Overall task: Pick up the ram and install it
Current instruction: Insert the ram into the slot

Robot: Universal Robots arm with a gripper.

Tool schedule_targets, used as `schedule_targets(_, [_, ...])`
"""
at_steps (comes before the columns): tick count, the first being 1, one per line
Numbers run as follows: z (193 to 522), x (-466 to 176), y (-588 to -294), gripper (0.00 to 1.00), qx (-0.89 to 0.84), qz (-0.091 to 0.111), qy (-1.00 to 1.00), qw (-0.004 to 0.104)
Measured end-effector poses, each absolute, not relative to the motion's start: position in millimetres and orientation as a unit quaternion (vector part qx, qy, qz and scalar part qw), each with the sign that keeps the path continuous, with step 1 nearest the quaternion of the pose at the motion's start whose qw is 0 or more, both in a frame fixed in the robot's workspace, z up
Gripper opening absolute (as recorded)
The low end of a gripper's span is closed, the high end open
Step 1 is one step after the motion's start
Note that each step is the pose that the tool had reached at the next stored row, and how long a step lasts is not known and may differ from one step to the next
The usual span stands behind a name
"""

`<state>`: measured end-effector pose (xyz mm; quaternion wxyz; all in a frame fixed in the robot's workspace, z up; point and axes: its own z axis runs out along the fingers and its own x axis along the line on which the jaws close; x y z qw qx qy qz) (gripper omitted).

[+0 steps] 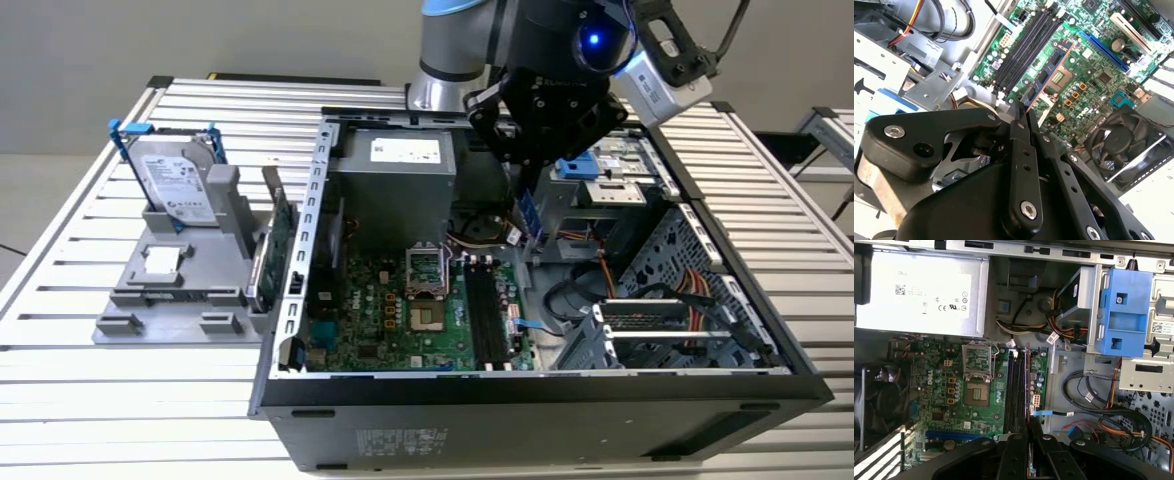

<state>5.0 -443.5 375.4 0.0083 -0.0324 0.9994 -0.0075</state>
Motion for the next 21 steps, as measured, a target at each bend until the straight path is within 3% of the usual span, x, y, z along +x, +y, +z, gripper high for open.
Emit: schedule_targets(21, [365, 9, -443, 0.00, -0.032, -0.007, 0.999, 0.008])
